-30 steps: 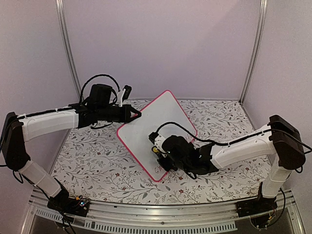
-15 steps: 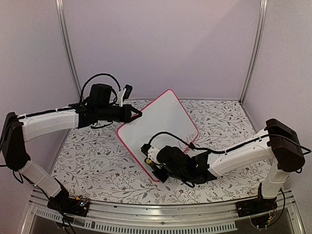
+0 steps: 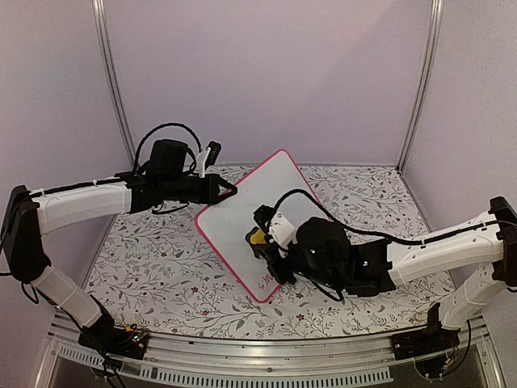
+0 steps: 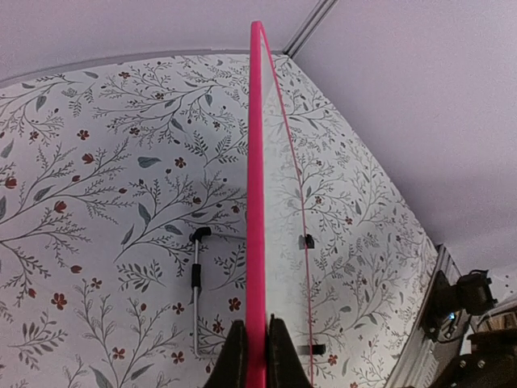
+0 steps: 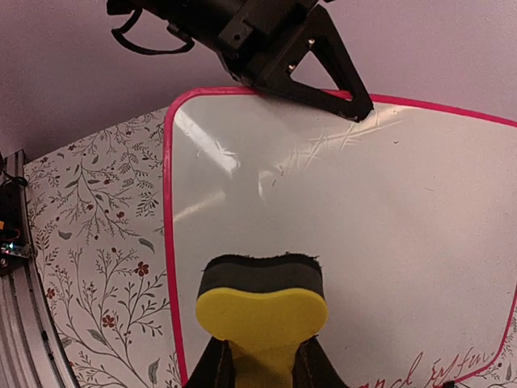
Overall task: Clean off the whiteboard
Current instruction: Erase the whiteboard at the center of the board.
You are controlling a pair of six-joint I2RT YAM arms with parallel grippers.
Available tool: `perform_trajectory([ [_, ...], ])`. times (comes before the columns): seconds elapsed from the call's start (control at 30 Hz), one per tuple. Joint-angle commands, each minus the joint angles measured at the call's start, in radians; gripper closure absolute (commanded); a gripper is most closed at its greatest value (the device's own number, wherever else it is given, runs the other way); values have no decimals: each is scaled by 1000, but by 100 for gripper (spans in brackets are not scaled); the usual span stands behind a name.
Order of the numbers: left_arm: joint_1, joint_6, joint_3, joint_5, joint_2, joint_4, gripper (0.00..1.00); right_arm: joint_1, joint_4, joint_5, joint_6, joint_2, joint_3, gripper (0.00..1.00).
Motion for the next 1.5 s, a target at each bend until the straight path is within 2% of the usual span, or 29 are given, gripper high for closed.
perform_trajectory([
  [0.0,-31,83,32,-37,50,-139,100,0,135,77,-13,23,-20,82],
  [0.27,-29,103,163,-99,104,-225,100,1,193,104,-22,223,94,82],
  [0.5,-27,124,127,-69,109,-165,100,1,209,51,29,293,80,83],
  [0.7,-18,120,49,-33,78,-109,100,3,221,35,101,299,-10,84],
  [1.03,-4,92,56,46,108,-89,100,84,138,101,130,319,-56,84],
  [1.3,-3,80,50,66,96,-77,100,87,99,86,242,255,-160,84],
  [1.47,-3,75,50,71,101,-74,100,87,106,137,233,235,-153,84],
])
